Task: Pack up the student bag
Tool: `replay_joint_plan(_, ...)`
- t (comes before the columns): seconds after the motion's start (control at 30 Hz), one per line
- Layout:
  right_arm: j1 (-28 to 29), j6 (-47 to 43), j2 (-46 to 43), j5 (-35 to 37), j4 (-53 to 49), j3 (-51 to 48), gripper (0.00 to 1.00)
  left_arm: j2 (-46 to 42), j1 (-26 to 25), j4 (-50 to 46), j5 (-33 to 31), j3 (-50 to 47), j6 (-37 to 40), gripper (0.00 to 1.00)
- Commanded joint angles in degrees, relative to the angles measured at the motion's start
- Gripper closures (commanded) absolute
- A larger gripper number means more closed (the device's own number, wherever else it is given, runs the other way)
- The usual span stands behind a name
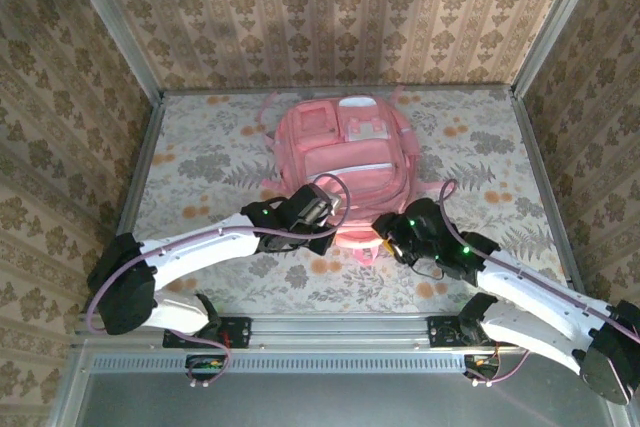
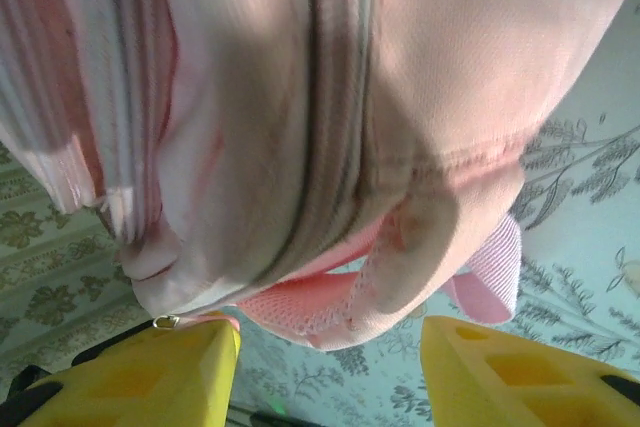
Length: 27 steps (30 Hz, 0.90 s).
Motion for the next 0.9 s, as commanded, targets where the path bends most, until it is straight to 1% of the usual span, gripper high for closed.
replay_joint_plan(0.0,1.43,7.14,1.12,3.93,7.64,-0.18,0.46,-0.04,-1.3,0.58,-0.39,3.5,1.92,1.0)
replay_joint_plan(0.13,2.58,9.42,3.81,5.0,15.15,-1.07,0.46,0.8,-2.13,1.25,-0.31,3.99,1.8,1.0)
replay_joint_plan(0.33,3.62,10.95,8.09,7.1,19.23,-0.05,0.46,1.24,-3.08,2.47,-0.39,5.09,1.81,1.0)
replay_joint_plan(0.47,4.11,11.51,10.43,7.18,19.89,0.5,0.46,1.84,-3.31,2.83,-0.28,5.74,1.83,1.0)
replay_joint_plan(0.5,4.27,11.67,11.01,7.37,20.02,0.55,0.47,2.01,-3.36,2.95,-0.22,5.8,1.79,1.0)
replay_joint_plan(0.57,4.39,11.68,12.09,7.89,20.87,0.29,0.54,2.26,-3.51,3.3,-0.13,5.75,1.79,1.0)
replay_joint_plan(0.63,4.42,11.96,13.14,8.81,21.81,-0.15,0.67,2.56,-3.55,3.38,-0.28,5.65,1.84,1.0)
replay_joint_plan(0.8,3.12,10.64,13.56,10.99,21.43,-0.48,0.95,2.08,-3.34,2.39,-2.17,4.44,1.93,1.0)
replay_joint_plan(0.83,2.79,10.31,13.26,11.13,21.87,-0.82,0.99,1.76,-3.06,2.19,-2.51,3.91,1.92,1.0)
replay_joint_plan(0.87,2.45,10.06,12.92,11.25,21.74,-0.98,1.0,1.34,-2.81,2.04,-2.81,3.39,1.67,1.0)
